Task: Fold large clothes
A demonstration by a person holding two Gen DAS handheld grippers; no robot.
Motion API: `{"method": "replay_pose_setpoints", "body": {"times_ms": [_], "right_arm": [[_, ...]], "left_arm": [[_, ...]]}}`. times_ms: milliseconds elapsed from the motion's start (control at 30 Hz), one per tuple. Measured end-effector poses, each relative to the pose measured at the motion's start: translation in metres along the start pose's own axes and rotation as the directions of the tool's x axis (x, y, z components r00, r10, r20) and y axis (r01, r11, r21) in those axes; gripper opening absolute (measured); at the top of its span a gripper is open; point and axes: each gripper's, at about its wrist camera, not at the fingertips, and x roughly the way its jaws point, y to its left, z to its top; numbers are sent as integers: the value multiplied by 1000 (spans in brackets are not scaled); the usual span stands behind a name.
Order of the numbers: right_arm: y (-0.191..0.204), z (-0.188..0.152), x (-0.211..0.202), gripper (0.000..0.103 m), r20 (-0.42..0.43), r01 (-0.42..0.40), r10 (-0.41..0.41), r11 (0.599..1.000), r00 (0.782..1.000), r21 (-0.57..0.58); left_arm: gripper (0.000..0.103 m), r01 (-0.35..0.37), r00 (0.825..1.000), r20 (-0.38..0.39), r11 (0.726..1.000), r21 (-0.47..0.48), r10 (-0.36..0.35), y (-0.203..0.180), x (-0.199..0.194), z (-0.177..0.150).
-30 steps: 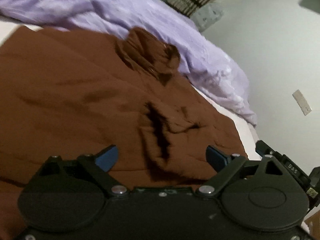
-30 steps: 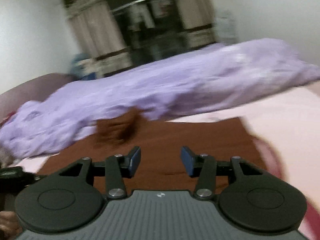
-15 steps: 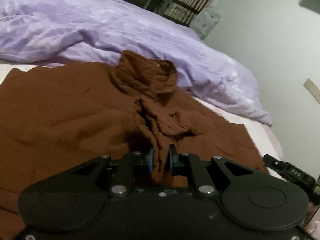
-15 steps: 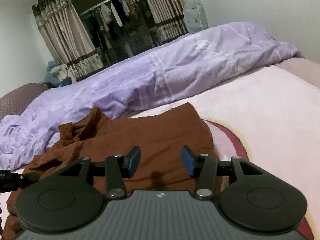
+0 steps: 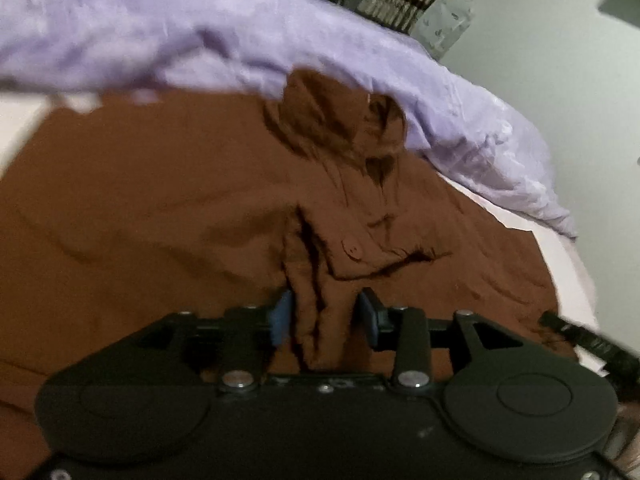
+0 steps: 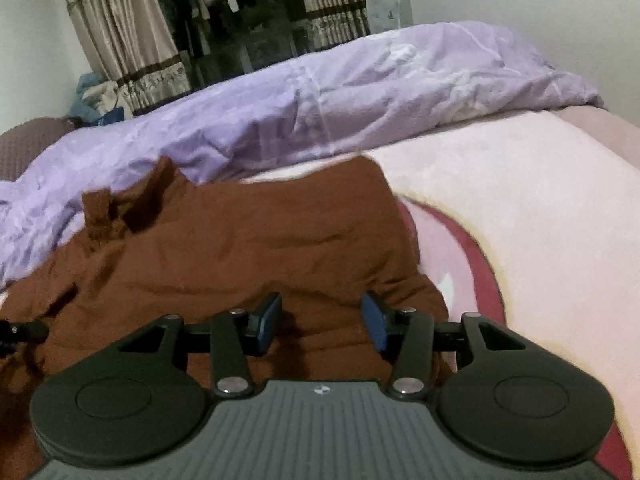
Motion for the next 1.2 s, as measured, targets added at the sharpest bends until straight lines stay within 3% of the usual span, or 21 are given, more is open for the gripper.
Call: {"method": "replay_pose_setpoints", "body": {"times_ms": [100, 200, 300, 433, 567, 733, 833, 1000, 1100, 1200], "right_arm": [[5, 16, -8, 56, 33, -5, 5, 1000, 999, -15], [14, 32, -8, 56, 61, -4, 5, 1000, 998, -31], [21, 40, 1, 56, 66, 9, -6, 999, 998, -43], [23, 37, 24, 55, -7, 36, -36, 999, 999, -26], [14, 24, 49, 48, -82, 62, -61, 998, 995, 1], [10, 14, 45, 47, -46, 42, -42, 999, 998, -7], [15, 15, 27, 47, -32, 37, -38, 999, 999, -23], [33, 4, -22, 47, 35, -46, 49, 996, 998, -80], [49, -12, -40, 47, 14, -84, 87, 990, 996, -115], [62, -29, -50, 47, -21, -115, 113, 983, 993, -142]], "left_arm": [[37, -87, 992, 96, 992, 88, 78, -17, -28, 5], [39, -61, 990, 135, 987, 150, 40, -38, -36, 11], [39, -47, 992, 128, 972, 229, 18, -63, -24, 8], [38, -89, 994, 83, 967, 238, 71, -75, 15, 5], [39, -137, 990, 65, 952, 272, 123, -73, 44, -2], [41, -147, 988, 75, 948, 282, 131, -72, 48, -1], [44, -151, 987, 91, 945, 290, 130, -71, 25, -2], [49, -188, 981, 96, 932, 311, 166, -61, -24, -23], [49, -225, 974, 98, 928, 296, 205, -47, -49, -41], [56, -243, 969, 105, 929, 278, 222, -33, -69, -57]]}}
